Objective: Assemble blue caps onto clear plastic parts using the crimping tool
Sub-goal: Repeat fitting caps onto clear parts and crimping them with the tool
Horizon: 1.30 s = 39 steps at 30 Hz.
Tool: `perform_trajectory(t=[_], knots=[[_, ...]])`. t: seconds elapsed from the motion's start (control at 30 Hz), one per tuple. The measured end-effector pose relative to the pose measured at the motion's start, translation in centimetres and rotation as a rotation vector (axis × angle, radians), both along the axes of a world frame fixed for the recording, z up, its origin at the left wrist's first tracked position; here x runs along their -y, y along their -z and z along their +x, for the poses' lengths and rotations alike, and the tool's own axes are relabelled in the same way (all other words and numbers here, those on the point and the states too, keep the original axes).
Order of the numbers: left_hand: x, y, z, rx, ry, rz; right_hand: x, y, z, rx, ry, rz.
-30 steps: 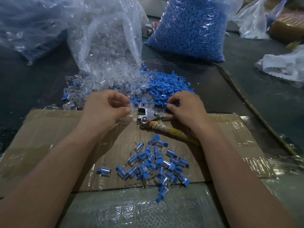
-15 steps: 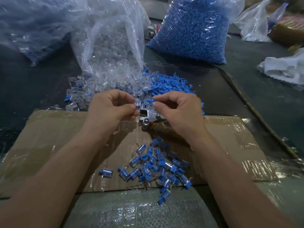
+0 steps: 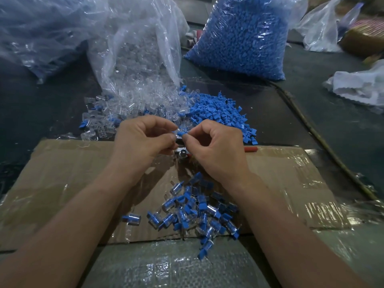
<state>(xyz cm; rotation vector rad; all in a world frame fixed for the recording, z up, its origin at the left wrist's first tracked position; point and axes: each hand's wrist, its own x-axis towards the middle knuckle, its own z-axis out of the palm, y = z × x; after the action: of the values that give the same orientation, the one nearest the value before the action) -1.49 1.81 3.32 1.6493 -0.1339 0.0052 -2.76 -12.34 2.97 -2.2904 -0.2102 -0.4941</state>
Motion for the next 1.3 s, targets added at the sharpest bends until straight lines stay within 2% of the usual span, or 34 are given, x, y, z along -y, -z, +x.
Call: perform_trajectory(t=[0.23, 0.73, 1.0, 1.3], knots=[[0.13, 0.00, -0.12, 0.024, 0.019, -0.013, 0.02, -0.06, -0.07, -0.032, 0.007, 0.028], [0.51, 0.42, -0.69, 0.212, -0.016, 0.219, -0.09, 0.16, -0.16, -0.046, 0.041, -0.007], [0.38, 0.01, -0.49, 0.109, -0.015, 0.046, -0.02, 0.10, -0.04, -0.069, -0.084, 0.094], [0.07, -0.16, -0.31, 0.067, -0.034, 0.038, -0.01, 0.34, -0.07, -0.055, -0.179, 0.138]])
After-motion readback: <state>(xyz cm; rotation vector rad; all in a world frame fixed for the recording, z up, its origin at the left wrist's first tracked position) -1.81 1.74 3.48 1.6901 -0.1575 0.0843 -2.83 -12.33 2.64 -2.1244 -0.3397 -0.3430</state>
